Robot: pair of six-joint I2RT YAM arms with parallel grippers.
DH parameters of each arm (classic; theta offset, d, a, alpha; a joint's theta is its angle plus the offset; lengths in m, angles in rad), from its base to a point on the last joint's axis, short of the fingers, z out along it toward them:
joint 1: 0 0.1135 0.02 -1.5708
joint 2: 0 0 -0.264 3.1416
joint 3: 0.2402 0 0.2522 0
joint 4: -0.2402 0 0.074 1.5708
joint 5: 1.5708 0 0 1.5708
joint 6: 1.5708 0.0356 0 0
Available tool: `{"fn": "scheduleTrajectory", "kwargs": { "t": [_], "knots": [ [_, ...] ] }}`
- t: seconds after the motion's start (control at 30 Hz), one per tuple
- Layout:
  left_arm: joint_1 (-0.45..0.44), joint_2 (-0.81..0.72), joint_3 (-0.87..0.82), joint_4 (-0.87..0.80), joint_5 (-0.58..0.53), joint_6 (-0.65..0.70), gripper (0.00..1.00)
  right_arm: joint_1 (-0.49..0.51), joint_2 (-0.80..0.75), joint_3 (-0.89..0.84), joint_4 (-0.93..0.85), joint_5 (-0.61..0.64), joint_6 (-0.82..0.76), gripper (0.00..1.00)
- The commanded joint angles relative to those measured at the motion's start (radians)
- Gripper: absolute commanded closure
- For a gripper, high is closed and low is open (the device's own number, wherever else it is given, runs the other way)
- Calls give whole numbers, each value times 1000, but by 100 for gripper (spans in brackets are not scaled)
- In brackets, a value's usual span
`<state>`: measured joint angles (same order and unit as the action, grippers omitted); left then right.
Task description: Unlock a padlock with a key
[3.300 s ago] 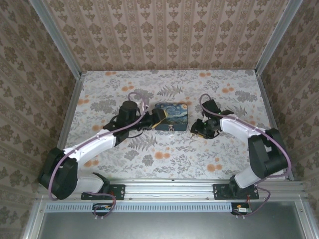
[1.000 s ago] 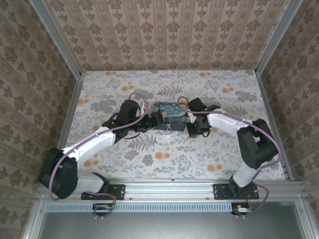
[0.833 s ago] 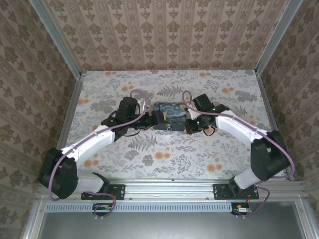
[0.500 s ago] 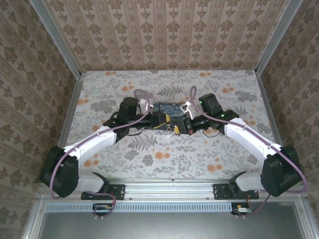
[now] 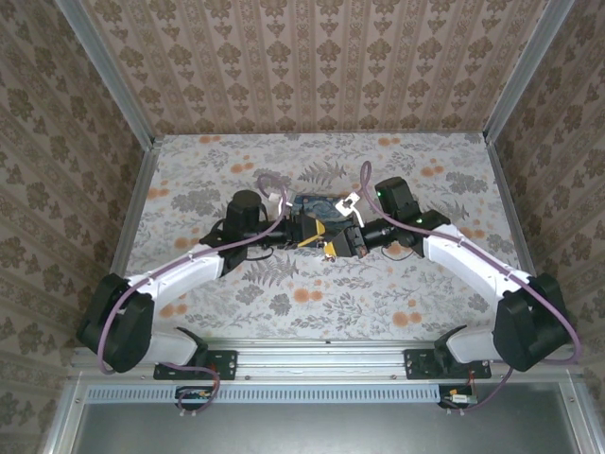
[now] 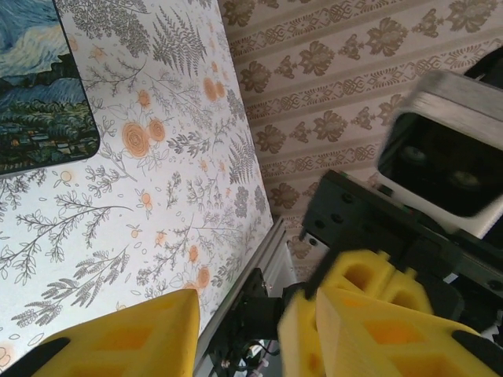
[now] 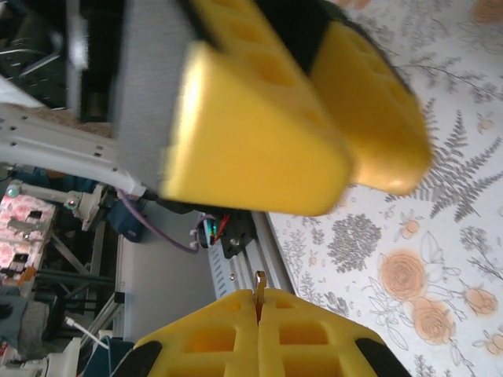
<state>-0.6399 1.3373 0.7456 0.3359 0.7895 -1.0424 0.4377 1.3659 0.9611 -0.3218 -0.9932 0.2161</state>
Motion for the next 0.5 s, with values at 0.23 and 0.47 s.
{"fn": "scheduleTrajectory", "kwargs": {
  "t": [0.23, 0.47],
  "knots": [
    [-65, -87, 62, -385, -123, 239, 59, 1, 118, 111, -60, 456, 268, 95],
    [-62, -26, 104, -433, -198, 286, 61, 19, 99, 136, -114, 515, 304, 95]
  ]
}}
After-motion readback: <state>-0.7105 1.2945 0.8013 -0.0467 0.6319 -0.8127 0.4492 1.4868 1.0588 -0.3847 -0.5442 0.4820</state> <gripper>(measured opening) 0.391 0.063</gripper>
